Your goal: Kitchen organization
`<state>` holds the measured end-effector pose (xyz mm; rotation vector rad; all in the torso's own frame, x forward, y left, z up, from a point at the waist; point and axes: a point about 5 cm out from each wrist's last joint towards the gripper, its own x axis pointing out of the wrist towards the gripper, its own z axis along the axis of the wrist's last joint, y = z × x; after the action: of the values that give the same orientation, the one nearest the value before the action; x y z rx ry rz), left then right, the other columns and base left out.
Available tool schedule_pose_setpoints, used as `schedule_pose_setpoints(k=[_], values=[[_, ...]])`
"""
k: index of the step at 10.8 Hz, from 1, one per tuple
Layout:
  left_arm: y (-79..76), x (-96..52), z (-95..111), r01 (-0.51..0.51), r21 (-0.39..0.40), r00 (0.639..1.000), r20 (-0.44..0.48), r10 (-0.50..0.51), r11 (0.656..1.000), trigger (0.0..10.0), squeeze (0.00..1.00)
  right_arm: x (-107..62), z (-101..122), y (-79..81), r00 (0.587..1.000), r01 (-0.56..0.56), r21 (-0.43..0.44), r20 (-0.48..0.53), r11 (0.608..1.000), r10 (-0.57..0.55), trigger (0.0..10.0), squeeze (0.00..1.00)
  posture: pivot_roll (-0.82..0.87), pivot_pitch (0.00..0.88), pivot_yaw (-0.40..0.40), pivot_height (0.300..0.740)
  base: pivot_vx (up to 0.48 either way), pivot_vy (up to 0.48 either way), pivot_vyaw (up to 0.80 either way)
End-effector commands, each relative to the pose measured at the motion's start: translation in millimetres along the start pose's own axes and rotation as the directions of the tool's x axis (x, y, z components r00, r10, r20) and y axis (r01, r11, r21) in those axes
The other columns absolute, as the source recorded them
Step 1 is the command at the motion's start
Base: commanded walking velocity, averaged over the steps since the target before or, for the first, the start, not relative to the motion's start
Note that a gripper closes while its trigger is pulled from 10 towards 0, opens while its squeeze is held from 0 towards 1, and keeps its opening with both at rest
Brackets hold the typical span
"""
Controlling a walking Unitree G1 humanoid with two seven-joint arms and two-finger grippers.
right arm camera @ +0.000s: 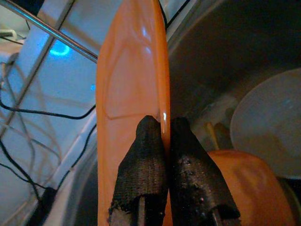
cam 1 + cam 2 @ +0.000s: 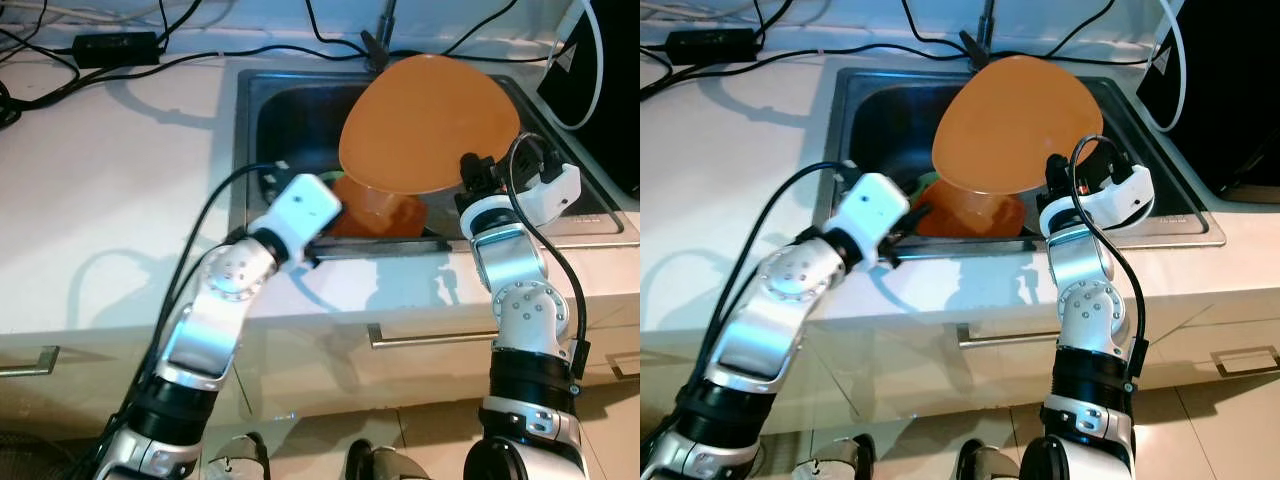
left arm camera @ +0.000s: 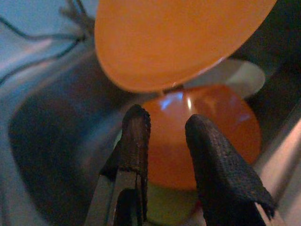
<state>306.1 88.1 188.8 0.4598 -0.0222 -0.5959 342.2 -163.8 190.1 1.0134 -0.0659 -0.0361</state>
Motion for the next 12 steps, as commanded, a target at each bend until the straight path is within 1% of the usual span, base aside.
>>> schedule_pose_setpoints(k=[1, 2, 4, 5, 6, 8, 9, 11, 12], values=[[1.0, -2.1, 3, 0.008, -0.018, 1.0, -0.012, -0.008, 1.0, 10.0, 0.0, 2.9, 8, 11.3, 0.998, -0.055, -0.012, 0.037, 0.998, 0.056, 0.0, 0.0, 0.11, 0.106, -0.09, 0.74, 0.0, 0.0, 0.0], [6.6, -7.7, -1, 0.009, -0.036, 0.993, -0.113, -0.013, 0.999, 10.0, 0.0, 7.3, 5, 12.4, 0.998, -0.065, -0.039, 0.02, 0.997, 0.066, 0.0, 0.0, 0.11, 0.107, -0.091, 0.74, 0.0, 0.0, 0.0], [11.2, -13.8, -6, -0.004, -0.059, 0.984, -0.181, -0.007, 0.998, 10.0, 0.0, 11.1, -1, 10.4, 0.998, -0.064, -0.077, -0.008, 0.995, 0.064, 0.0, 0.0, 0.11, 0.11, -0.095, 0.74, 0.0, 0.0, 0.0], [11.8, -15.6, -7, -0.005, -0.07, 0.98, -0.201, -0.009, 0.998, 10.0, 0.0, 12.8, -4, 9.1, 0.998, -0.065, -0.099, -0.025, 0.993, 0.063, 2.8, 0.0, 0.11, 0.11, -0.095, 0.74, 0.0, 0.0, 0.0], [12.9, -18.1, -8, -0.012, -0.087, 0.971, -0.237, -0.009, 0.996, 10.0, 0.0, 16.6, -11, 7.2, 0.997, -0.065, -0.137, -0.054, 0.989, 0.058, 10.0, 0.0, 0.12, 0.11, -0.095, 0.74, 0.0, 0.0, 0.0], [14.6, -20.3, -11, -0.022, -0.101, 0.959, -0.285, -0.008, 0.995, 10.0, 0.0, 21.8, -19, 4.8, 0.995, -0.062, -0.171, -0.093, 0.983, 0.046, 10.0, 0.0, 0.12, 0.108, -0.1, 0.74, 0.0, 0.0, 0.0], [13.4, -22.1, -13, -0.01, -0.11, 0.951, -0.308, -0.024, 0.994, 10.0, 0.0, 24.6, -25, 4.8, 0.992, -0.069, -0.195, -0.12, 0.978, 0.046, 10.0, 0.0, 0.12, 0.109, -0.103, 0.74, 0.0, 0.0, 0.0], [9.5, -24.2, -15, 0.005, -0.114, 0.941, -0.335, -0.043, 0.993, 10.0, 0.0, 29.0, -34, 5.5, 0.986, -0.082, -0.217, -0.159, 0.973, 0.047, 10.0, 0.0, 0.13, 0.111, -0.104, 0.74, 0.0, 0.0, 0.0], [4.5, -24.1, -13, 0.018, -0.121, 0.941, -0.335, -0.057, 0.993, 10.0, 0.0, 32.4, -39, 6.1, 0.982, -0.094, -0.226, -0.18, 0.97, 0.053, 10.0, 0.0, 0.13, 0.114, -0.108, 0.74, 0.0, 0.0, 0.0]])
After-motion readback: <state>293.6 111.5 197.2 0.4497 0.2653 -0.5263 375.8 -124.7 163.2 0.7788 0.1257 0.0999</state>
